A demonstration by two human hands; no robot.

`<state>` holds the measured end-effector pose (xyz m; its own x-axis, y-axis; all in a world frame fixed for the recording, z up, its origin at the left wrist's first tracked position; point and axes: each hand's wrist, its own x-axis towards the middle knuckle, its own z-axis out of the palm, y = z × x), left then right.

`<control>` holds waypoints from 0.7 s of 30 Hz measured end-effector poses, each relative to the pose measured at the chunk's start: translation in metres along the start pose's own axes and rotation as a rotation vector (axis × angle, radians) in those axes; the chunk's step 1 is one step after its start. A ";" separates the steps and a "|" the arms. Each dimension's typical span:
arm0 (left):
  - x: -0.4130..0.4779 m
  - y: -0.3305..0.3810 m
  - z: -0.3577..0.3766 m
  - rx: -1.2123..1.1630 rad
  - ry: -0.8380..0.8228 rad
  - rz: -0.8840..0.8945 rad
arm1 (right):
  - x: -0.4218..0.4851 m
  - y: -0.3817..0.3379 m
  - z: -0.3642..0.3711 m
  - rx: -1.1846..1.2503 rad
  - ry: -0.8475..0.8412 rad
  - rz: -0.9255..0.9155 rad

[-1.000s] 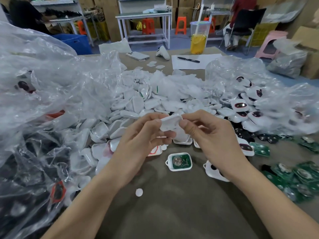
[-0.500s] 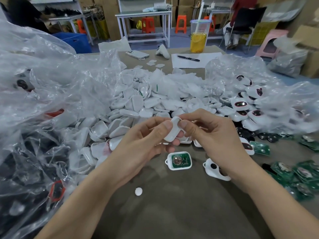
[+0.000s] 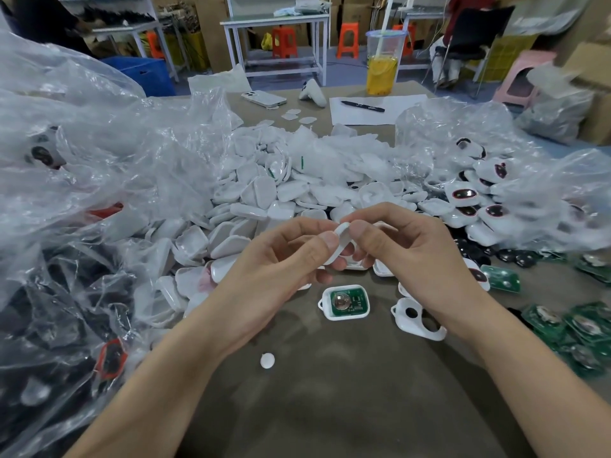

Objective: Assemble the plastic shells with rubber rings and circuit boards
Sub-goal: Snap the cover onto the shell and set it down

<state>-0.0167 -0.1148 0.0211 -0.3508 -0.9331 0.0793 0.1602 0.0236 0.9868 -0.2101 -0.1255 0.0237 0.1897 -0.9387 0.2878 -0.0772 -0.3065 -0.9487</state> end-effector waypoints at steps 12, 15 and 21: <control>-0.004 0.005 0.001 -0.031 -0.031 -0.031 | -0.002 0.000 -0.003 -0.011 -0.038 -0.028; -0.010 0.005 0.000 0.301 0.070 0.022 | -0.005 0.004 -0.013 -0.160 -0.037 -0.047; -0.021 -0.006 0.000 1.103 -0.067 0.223 | -0.015 0.012 -0.040 -0.788 -0.186 -0.169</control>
<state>-0.0105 -0.0954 0.0136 -0.4702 -0.8482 0.2440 -0.6658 0.5223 0.5327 -0.2527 -0.1215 0.0134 0.4135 -0.8501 0.3261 -0.6841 -0.5265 -0.5048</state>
